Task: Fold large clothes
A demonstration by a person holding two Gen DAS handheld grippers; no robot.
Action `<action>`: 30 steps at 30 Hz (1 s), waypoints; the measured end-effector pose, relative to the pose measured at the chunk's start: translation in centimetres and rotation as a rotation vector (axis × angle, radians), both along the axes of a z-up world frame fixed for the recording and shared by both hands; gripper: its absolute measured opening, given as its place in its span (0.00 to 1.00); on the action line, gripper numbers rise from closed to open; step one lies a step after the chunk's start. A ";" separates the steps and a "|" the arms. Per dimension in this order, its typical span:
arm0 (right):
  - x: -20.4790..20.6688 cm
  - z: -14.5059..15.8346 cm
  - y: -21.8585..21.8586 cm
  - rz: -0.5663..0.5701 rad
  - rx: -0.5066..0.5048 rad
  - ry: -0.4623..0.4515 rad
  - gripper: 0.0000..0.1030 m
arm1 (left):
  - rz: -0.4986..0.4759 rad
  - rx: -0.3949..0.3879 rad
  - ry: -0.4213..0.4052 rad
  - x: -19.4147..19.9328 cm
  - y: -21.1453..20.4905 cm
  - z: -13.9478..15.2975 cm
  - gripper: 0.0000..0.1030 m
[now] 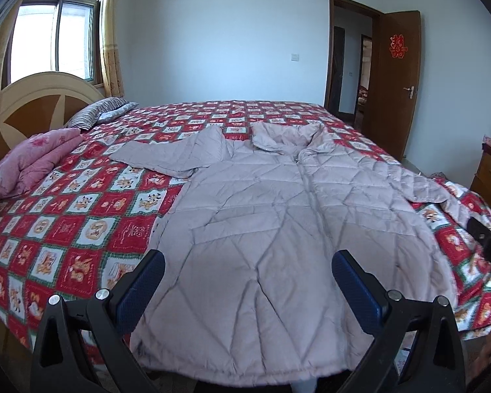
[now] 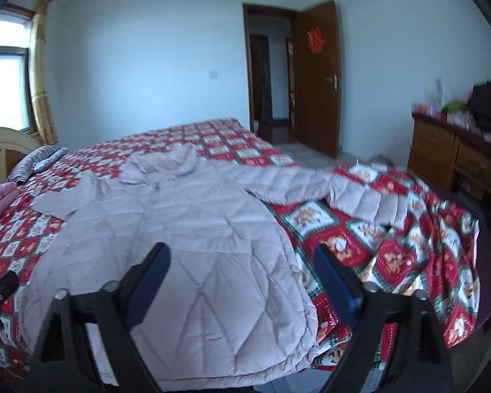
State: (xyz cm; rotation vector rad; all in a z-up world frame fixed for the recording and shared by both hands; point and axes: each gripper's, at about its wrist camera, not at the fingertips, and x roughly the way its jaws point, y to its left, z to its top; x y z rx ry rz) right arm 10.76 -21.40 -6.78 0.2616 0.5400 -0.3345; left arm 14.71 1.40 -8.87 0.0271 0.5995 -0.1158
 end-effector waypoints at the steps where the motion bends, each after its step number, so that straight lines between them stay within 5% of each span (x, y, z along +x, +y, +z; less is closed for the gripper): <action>1: 0.2 -0.4 -1.4 -0.017 0.039 0.006 0.65 | 0.008 0.022 0.006 1.2 0.1 -0.6 0.99; 7: 0.0 -2.0 -14.6 -0.305 0.215 0.011 0.64 | 0.066 0.138 0.054 9.5 0.8 -2.5 0.99; 11: 0.1 -3.5 -23.3 -0.515 0.352 0.044 0.66 | 0.068 0.128 0.076 14.6 1.6 -2.9 0.99; 15: 2.0 -6.2 -27.3 -0.598 0.442 0.134 0.66 | 0.073 0.135 0.041 18.4 1.8 -3.3 0.99; 19: 4.1 -7.6 -28.1 -0.612 0.427 0.201 0.65 | 0.074 0.130 0.033 21.5 2.2 -4.9 0.99; 22: 5.4 -7.7 -27.9 -0.578 0.343 0.257 0.31 | 0.081 0.152 0.034 23.0 2.4 -6.7 0.99; 30: 7.4 -6.6 -27.4 -0.575 0.146 0.307 0.14 | 0.091 0.062 0.094 23.8 3.7 -9.9 0.99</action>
